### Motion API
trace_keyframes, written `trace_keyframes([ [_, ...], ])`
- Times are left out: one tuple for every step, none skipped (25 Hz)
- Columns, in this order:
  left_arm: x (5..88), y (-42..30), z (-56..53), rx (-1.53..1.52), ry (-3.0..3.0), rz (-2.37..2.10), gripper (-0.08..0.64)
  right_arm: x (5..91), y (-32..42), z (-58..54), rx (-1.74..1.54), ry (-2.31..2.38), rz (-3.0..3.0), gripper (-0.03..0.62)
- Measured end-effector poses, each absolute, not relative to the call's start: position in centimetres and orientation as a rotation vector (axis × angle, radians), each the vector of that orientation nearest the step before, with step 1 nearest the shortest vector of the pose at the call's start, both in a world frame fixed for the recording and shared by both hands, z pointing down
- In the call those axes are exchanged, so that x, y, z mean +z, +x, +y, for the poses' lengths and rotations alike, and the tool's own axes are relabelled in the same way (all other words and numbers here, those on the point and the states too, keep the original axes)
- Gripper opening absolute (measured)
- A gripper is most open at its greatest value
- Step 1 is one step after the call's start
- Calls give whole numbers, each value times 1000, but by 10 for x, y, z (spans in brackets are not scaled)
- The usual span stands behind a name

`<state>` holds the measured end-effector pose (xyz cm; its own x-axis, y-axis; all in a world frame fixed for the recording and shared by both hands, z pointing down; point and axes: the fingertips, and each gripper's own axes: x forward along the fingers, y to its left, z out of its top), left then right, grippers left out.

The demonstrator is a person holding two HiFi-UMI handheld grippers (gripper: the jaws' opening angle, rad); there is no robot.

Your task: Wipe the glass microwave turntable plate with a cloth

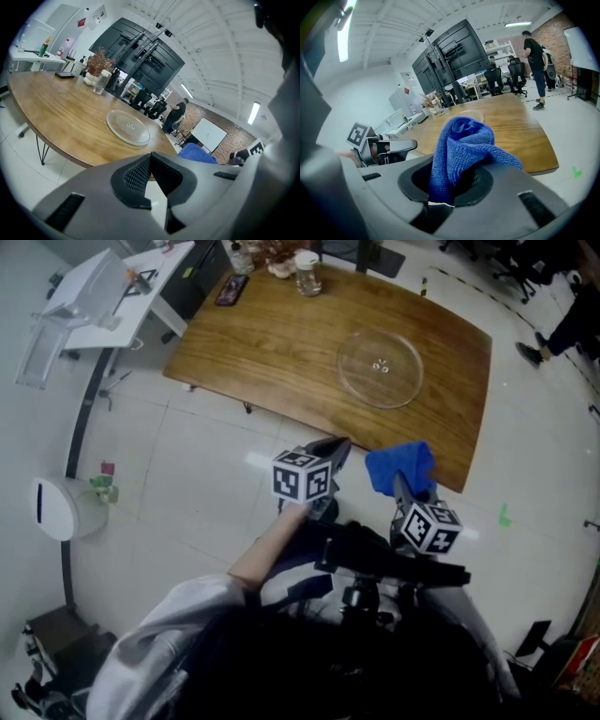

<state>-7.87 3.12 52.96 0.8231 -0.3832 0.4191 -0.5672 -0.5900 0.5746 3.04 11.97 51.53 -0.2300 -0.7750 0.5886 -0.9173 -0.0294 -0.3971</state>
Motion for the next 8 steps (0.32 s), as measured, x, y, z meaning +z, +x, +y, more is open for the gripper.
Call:
trace_keyframes([
  [529,-77,38,332,2273,-691,-5,516,32,125,1110,1818,-2051,81],
  [529,-75,46,338,2272,-690,-5,516,34,129,1113,1820,-2057,81],
  [529,-73,53,342,2270,-691,-5,515,37,133,1113,1821,-2063,81],
  [528,-70,59,345,2266,-695,-5,514,40,136,1108,1820,-2072,81],
  [528,-68,66,346,2262,-701,-5,512,44,140,1101,1815,-2081,81],
  [528,-65,71,345,2257,-709,-5,511,48,143,1093,1807,-2090,81],
  [528,-63,77,344,2251,-716,-5,510,51,146,1084,1798,-2099,81],
  [529,-61,82,343,2245,-724,-5,509,55,149,1076,1789,-2108,81],
])
